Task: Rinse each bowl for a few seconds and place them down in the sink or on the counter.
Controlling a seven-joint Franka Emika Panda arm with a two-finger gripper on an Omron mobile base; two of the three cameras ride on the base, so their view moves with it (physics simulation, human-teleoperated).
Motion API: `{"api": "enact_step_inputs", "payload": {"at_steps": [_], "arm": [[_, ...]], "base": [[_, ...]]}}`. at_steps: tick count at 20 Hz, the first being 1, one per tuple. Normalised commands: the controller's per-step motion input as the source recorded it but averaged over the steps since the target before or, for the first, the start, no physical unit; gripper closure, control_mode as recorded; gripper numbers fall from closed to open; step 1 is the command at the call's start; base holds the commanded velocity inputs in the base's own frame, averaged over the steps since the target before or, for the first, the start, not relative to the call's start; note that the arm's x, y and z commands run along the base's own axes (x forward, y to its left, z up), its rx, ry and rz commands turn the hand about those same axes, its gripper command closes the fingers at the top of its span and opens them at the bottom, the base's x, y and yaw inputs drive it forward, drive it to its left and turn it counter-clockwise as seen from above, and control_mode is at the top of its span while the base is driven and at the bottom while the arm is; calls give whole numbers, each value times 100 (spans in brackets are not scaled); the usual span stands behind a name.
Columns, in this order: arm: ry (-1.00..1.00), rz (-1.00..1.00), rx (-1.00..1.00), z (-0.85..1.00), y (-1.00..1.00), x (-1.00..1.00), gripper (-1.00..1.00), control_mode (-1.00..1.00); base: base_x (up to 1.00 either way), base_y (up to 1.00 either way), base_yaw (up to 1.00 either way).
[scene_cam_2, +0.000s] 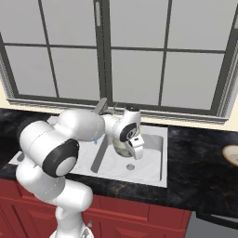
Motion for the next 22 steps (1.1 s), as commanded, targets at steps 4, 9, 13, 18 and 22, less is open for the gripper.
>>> {"api": "enact_step_inputs", "payload": {"at_steps": [4, 9, 13, 18, 22], "arm": [[0, 0, 0, -34, 0, 22, 100, -100], [0, 0, 0, -28, 0, 26, 100, -100], [0, 0, 0, -26, -4, 26, 100, -100], [0, 0, 0, -27, -12, 20, 100, -100], [0, 0, 0, -31, -11, 15, 100, -100]], "base": [[0, 0, 0], [0, 0, 0], [0, 0, 0], [0, 0, 0], [0, 0, 0]]}}
